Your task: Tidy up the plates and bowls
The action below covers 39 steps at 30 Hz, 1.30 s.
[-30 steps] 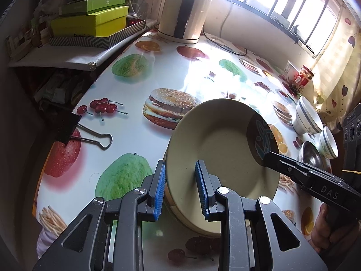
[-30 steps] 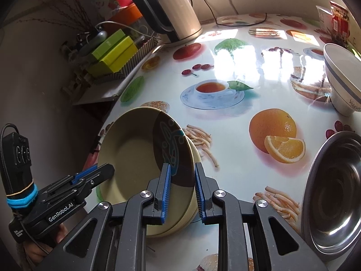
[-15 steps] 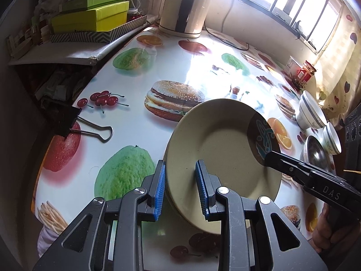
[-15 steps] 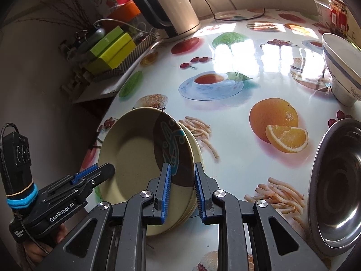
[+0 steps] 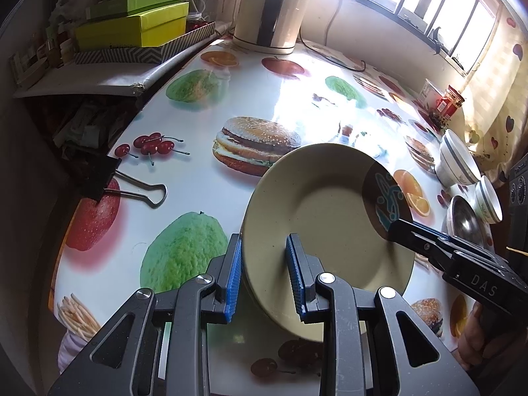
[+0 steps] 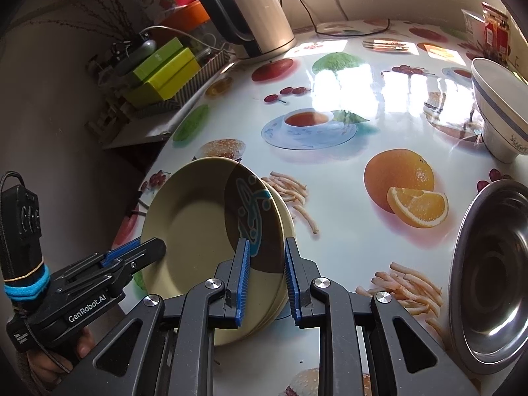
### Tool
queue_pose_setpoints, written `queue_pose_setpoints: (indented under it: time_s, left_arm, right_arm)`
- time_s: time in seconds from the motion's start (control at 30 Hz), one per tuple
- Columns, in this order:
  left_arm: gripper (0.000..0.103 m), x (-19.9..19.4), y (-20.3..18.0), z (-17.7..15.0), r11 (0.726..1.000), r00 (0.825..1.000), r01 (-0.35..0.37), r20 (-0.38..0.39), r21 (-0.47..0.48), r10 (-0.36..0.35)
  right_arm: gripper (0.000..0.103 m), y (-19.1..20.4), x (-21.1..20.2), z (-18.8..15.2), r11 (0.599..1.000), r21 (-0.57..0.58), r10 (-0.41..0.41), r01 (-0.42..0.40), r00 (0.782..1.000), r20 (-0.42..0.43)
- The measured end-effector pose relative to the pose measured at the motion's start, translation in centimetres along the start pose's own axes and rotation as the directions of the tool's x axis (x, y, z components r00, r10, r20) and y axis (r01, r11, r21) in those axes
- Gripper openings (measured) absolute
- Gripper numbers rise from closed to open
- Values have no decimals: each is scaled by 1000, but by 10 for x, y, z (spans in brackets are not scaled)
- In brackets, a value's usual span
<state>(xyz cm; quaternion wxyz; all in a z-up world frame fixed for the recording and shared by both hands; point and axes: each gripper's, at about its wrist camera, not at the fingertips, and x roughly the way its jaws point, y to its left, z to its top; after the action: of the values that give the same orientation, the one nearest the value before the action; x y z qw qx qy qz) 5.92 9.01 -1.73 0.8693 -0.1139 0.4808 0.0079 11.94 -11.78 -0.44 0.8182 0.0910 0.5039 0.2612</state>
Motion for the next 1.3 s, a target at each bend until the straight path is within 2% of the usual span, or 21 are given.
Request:
queue_pose_setpoints:
  time_s: [0.9,1.0,1.1,1.17,1.23,1.3]
  left_arm:
    - [28,1,4,-1,1000,1000,10,-3,-18,-10]
    - [28,0,5,-1,1000,1000,18,-1,-25,-18]
    - [28,0,7,0,999,1000,27,1,-33,-27]
    - [33,0,7,-1,998,999,45,3,-35,-45]
    - [43,-2,8,-2,997,998,59,8,-45,-58]
    - [44,-4,9,-3,996,997,75,20,-51,-74]
  right_arm:
    - [23,-1,0,1,999,-4,-36,36,999,6]
    - [27,-2,0,1,999,-7,-34,34,999,7]
    - [36,-2,0,2,999,-12,-44,45,999,14]
    - [45,0,0,1,999,-13,-45,45,999,17]
    - [48,0,-1,-1,998,-9,-54,54,998,20]
    - [51,-1,-3,-3,998,-4,-58,58,998,25]
